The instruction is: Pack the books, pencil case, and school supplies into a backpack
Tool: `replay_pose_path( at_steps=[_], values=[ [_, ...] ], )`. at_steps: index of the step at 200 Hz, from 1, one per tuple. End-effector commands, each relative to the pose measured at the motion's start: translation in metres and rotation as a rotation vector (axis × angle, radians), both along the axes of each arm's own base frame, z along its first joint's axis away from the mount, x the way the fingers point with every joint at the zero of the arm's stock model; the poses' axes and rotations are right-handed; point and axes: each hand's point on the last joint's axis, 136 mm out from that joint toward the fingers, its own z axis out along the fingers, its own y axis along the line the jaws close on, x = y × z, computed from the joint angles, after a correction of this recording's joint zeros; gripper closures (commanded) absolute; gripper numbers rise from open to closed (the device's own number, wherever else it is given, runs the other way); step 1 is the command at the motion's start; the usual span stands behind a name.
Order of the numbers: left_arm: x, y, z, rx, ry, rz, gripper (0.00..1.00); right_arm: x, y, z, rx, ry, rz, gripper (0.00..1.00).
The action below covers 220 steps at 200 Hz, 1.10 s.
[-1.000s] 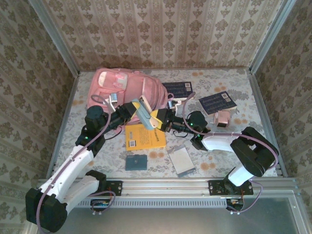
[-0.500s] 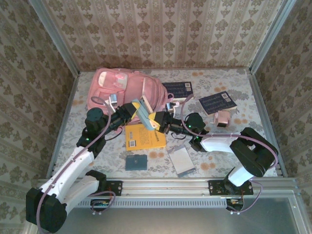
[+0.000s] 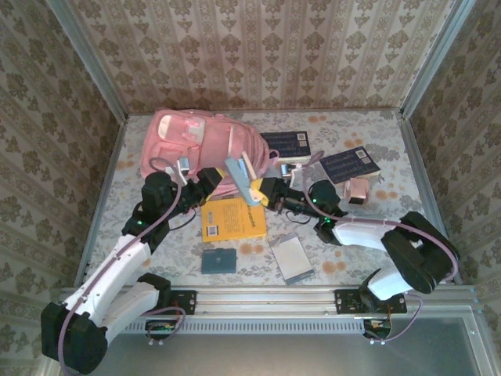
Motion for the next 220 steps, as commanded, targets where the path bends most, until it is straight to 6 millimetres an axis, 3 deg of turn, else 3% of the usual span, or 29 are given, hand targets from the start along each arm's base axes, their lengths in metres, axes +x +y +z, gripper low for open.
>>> replay_pose_path(
  at_steps=[1, 22, 46, 68, 128, 158, 193, 220],
  values=[
    [0.003, 0.023, 0.001, 0.201, -0.039, 0.046, 0.23, 0.017, -0.039, 0.006, -0.086, -0.059, -0.142, 0.69],
    [0.016, 0.034, 0.002, 0.386, -0.051, 0.055, 0.24, 0.026, -0.072, -0.005, -0.225, -0.054, -0.235, 0.69],
    [0.043, 0.024, -0.006, 0.53, -0.045, -0.021, 0.25, 0.03, -0.103, -0.009, -0.394, -0.073, -0.328, 0.69],
    [0.077, 0.014, -0.023, 0.601, 0.002, -0.05, 0.27, 0.033, -0.117, -0.006, -0.475, -0.097, -0.357, 0.69],
    [0.184, -0.006, -0.061, 0.668, 0.045, -0.116, 0.34, 0.038, -0.129, -0.001, -0.548, -0.137, -0.369, 0.69],
    [0.222, -0.014, -0.083, 0.666, 0.074, -0.149, 0.37, 0.038, -0.131, -0.001, -0.573, -0.144, -0.365, 0.7],
    [0.24, -0.037, -0.103, 0.579, 0.077, -0.218, 0.39, 0.044, -0.128, 0.007, -0.561, -0.135, -0.337, 0.7],
    [0.245, -0.051, -0.104, 0.507, 0.067, -0.248, 0.43, 0.05, -0.123, 0.008, -0.556, -0.136, -0.311, 0.71]
  ],
)
